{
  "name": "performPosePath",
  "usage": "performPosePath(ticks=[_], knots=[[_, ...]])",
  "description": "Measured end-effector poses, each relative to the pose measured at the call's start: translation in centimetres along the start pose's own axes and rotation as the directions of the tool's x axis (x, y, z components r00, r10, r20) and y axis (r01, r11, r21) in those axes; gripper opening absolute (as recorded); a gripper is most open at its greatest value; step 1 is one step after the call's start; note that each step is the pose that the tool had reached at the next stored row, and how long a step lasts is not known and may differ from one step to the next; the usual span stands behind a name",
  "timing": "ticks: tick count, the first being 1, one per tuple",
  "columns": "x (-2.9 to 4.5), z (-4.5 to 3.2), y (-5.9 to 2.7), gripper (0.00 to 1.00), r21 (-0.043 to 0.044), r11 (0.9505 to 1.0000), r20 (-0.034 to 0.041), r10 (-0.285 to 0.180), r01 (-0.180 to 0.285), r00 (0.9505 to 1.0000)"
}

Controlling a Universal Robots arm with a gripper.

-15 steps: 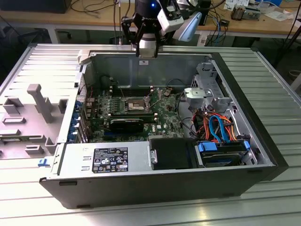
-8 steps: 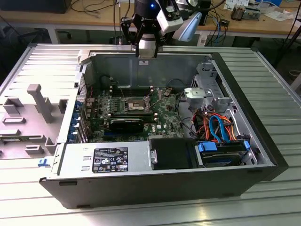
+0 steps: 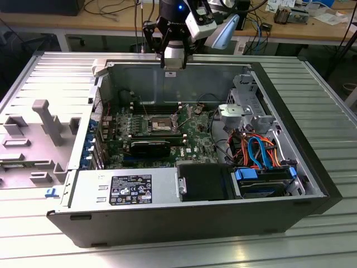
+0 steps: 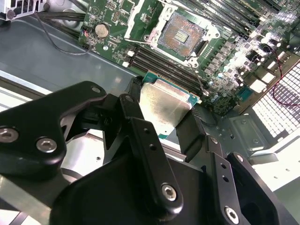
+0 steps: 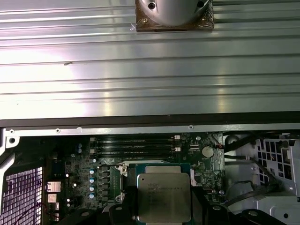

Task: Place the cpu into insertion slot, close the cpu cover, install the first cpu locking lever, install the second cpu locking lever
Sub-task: 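Place the cpu into insertion slot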

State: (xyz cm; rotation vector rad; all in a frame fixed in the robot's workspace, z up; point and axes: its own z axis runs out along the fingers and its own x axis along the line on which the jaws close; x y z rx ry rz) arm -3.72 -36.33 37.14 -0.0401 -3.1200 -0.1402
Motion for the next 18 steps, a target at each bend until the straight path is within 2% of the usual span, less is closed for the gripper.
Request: performPosePath(ticks=[6,18], knots=[[0.15,0.06,-0.18,0.55,-0.0001,1.0,0.0001,0.0,0.0,1.0],[0.72,0.35,-1.41,0.55,-0.0002,1.0,0.0001,0.0,0.0,1.0]])
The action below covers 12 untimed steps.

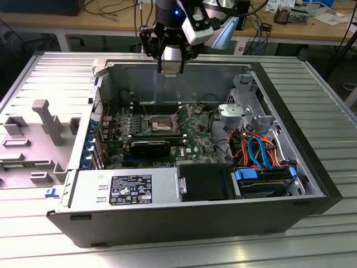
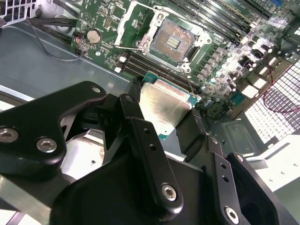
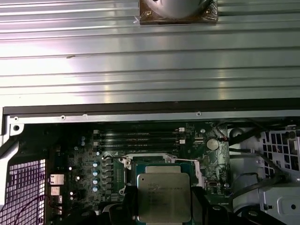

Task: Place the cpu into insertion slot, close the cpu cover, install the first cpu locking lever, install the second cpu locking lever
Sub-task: 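Place the cpu into insertion slot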

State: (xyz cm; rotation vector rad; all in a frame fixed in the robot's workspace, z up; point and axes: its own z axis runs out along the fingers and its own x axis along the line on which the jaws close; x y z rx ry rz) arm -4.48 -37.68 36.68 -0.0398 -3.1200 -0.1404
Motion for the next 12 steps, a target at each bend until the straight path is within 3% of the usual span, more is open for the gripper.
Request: performPosePath(ticks=[12], knots=[[0.2,0.15,-0.36,0.55,0.0001,1.0,-0.0001,0.0,0.0,1.0]])
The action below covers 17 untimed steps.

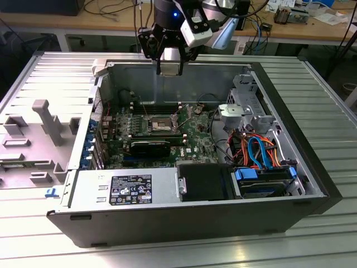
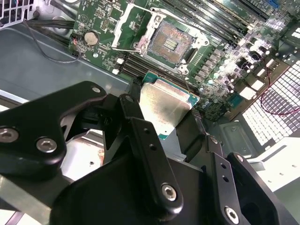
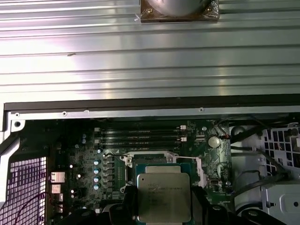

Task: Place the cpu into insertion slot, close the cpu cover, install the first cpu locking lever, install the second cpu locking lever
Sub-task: 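Place the cpu into insertion slot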

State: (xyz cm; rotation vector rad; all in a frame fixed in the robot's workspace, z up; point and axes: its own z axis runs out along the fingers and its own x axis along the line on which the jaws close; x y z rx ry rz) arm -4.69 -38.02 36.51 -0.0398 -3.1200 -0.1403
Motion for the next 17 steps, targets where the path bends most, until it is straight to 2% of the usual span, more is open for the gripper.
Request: performPosePath(ticks=[17], knots=[[0.24,0.17,-0.27,0.55,0.0,1.0,0.0,0.0,0.0,1.0]])
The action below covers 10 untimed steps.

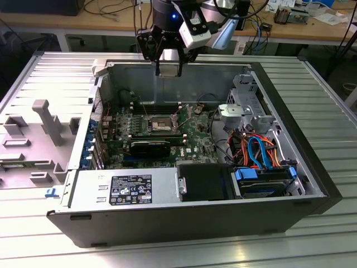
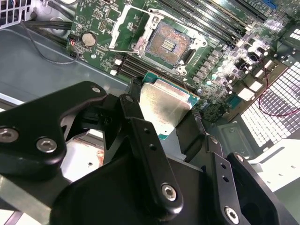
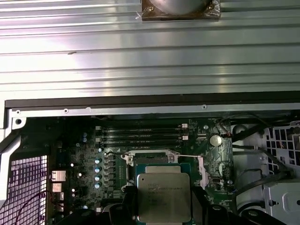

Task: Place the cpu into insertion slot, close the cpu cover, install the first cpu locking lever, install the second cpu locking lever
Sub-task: 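Place the cpu into insertion slot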

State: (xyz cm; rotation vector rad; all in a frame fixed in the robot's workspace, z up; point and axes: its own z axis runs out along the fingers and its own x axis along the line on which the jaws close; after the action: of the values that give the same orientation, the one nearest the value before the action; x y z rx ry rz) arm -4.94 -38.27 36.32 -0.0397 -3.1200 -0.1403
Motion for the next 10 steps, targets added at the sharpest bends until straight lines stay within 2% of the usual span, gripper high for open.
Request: performPosePath(ticks=[10], knots=[[0.12,0.08,-0.13,0.55,0.0001,1.0,0.0,0.0,0.0,1.0]])
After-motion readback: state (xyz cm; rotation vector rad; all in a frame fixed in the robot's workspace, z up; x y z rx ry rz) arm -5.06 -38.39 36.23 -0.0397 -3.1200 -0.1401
